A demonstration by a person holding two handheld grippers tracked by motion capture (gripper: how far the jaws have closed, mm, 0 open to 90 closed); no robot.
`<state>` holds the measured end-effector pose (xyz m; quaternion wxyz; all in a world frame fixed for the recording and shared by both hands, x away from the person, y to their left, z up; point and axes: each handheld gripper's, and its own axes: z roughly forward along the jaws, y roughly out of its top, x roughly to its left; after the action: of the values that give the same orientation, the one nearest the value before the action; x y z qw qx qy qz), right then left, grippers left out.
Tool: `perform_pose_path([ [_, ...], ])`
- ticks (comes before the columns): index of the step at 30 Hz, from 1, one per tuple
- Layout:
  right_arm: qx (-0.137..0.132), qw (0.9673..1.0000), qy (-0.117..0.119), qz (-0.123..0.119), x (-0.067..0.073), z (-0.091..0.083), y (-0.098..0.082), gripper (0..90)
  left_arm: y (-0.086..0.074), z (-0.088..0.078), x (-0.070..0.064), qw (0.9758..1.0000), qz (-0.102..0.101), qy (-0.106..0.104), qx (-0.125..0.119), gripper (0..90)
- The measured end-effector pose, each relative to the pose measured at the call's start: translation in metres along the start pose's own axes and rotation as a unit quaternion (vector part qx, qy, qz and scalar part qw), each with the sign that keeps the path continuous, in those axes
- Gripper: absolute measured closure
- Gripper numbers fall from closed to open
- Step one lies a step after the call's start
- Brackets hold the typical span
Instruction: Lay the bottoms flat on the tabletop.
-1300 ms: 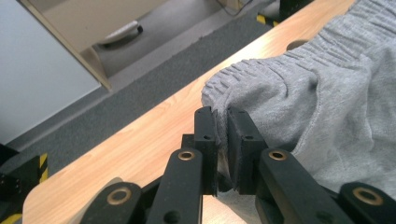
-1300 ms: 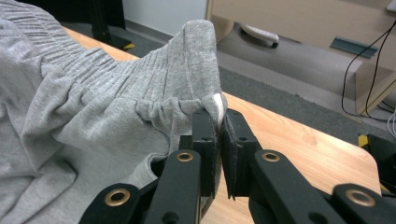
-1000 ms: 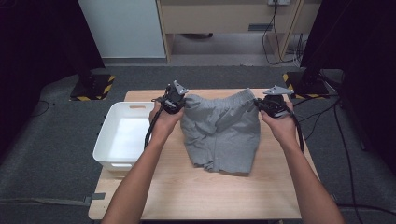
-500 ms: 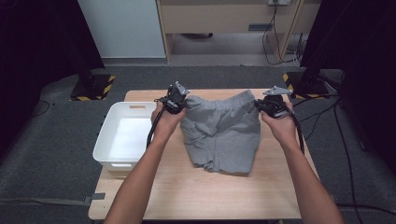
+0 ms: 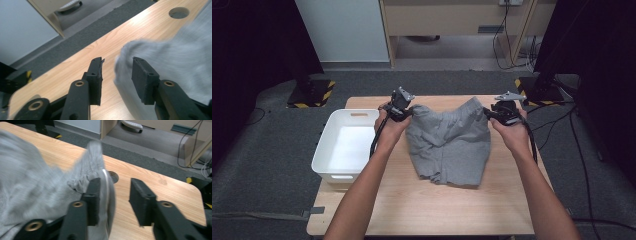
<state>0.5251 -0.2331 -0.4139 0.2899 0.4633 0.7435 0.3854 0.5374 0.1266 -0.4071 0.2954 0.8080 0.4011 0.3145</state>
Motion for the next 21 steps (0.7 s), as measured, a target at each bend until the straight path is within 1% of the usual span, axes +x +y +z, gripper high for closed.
perform_pose_path([
  [3, 0.003, 1.0, 0.006, 0.004, 0.0, -0.002, 0.0, 52.1, 0.001, -0.002, -0.004, 0.9999, 0.007, -0.007, -0.004, 54.5],
  [5, 0.003, 0.9999, 0.013, 0.0, 0.001, -0.003, 0.0, 47.8, 0.002, -0.004, -0.007, 0.9999, 0.005, -0.014, -0.008, 50.5],
  [7, 0.002, 0.9998, 0.017, -0.008, 0.004, -0.006, 0.001, 44.2, 0.003, -0.009, -0.012, 0.9995, 0.007, -0.028, -0.013, 50.0],
  [9, 0.0, 0.9996, 0.023, -0.017, 0.007, -0.01, 0.002, 41.7, 0.004, -0.014, -0.016, 0.9992, 0.014, -0.032, -0.018, 47.4],
  [11, -0.001, 0.9994, 0.027, -0.023, 0.009, -0.015, 0.003, 40.3, 0.002, -0.018, -0.02, 0.9989, 0.01, -0.039, -0.025, 43.8],
  [15, -0.006, 0.9989, 0.037, -0.028, 0.014, -0.024, 0.003, 38.2, -0.002, -0.025, -0.027, 0.9986, 0.014, -0.044, -0.025, 32.8],
  [16, -0.009, 0.9988, 0.039, -0.027, 0.016, -0.025, 0.002, 37.8, -0.003, -0.026, -0.03, 0.9984, 0.015, -0.049, -0.024, 32.6],
  [17, -0.009, 0.9988, 0.041, -0.026, 0.017, -0.027, 0.001, 37.5, -0.005, -0.027, -0.032, 0.9981, 0.021, -0.052, -0.025, 33.0],
  [18, -0.009, 0.9987, 0.045, -0.025, 0.019, -0.028, -0.001, 37.7, -0.007, -0.028, -0.036, 0.9977, 0.027, -0.057, -0.025, 35.5],
  [20, -0.005, 0.9984, 0.049, -0.029, 0.022, -0.03, -0.005, 38.0, -0.011, -0.03, -0.04, 0.9973, 0.027, -0.064, -0.023, 35.6],
  [21, -0.003, 0.9983, 0.05, -0.031, 0.024, -0.031, -0.008, 38.3, -0.014, -0.03, -0.042, 0.9972, 0.023, -0.066, -0.024, 34.7],
])
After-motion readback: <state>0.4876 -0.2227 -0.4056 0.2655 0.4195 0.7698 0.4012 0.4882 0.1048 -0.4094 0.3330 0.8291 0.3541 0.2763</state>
